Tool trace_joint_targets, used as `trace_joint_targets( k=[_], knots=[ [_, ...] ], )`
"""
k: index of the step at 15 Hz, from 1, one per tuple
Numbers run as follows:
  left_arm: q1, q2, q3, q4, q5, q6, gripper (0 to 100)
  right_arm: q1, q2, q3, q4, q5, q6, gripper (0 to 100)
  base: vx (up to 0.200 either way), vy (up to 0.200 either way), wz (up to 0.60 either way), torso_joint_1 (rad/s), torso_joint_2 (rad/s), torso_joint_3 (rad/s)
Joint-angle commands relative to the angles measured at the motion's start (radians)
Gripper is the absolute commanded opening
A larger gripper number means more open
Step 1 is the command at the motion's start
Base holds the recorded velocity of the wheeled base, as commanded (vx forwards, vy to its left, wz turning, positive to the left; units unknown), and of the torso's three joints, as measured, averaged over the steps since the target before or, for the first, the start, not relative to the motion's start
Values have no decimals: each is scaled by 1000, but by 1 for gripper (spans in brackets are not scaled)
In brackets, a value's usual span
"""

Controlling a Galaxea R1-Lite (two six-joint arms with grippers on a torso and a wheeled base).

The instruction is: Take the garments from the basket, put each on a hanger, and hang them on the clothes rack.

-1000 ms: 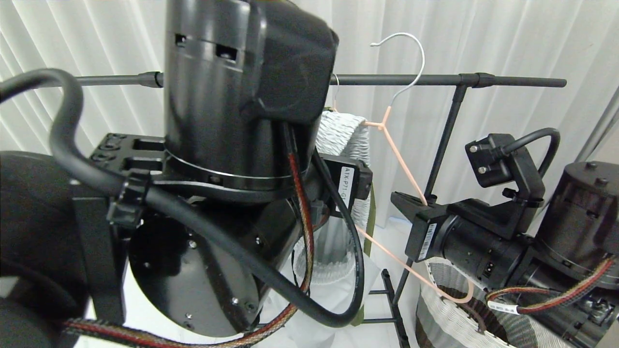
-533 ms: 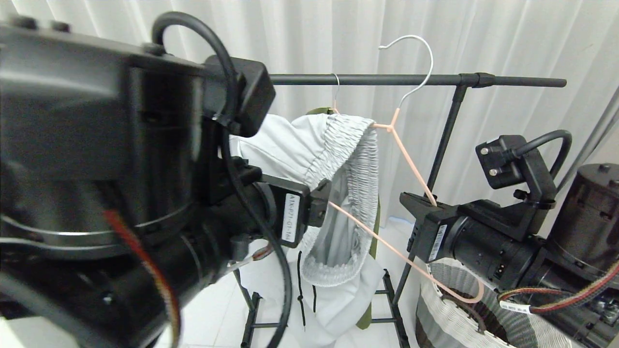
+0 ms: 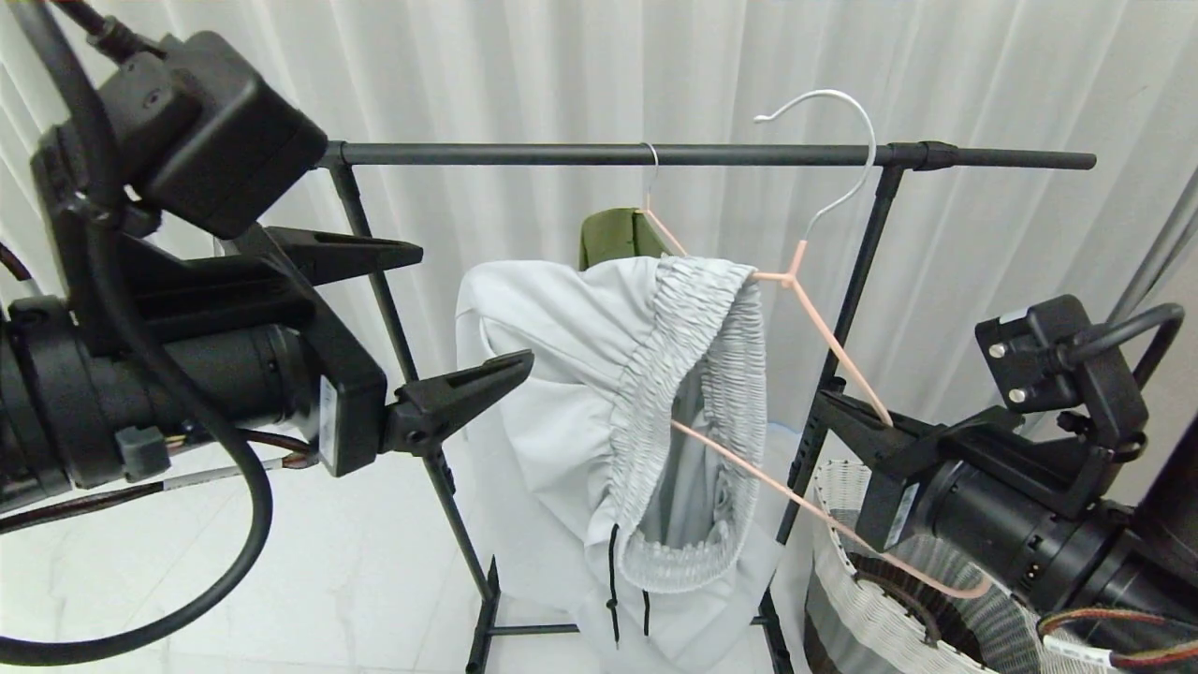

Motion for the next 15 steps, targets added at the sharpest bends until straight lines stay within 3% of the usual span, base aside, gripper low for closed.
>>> trace_joint_targets(
  k=[1, 5, 10, 15],
  knots=[
    [35, -6, 1, -1, -70, 25, 100, 1, -11, 34, -10, 0, -14, 0, 0, 0, 0, 0, 0, 0],
    [37, 55, -11, -1, -262, 80, 100, 4, -14, 98, -78, 0, -60, 0, 0, 0, 0, 0, 0, 0],
    [34, 232, -129, 0, -353, 82, 100, 11, -45, 147, -96, 6, -109, 0, 0, 0, 0, 0, 0, 0],
    [35, 297, -128, 0, -403, 88, 100, 17, -50, 149, -96, 8, -132, 0, 0, 0, 0, 0, 0, 0]
  ],
)
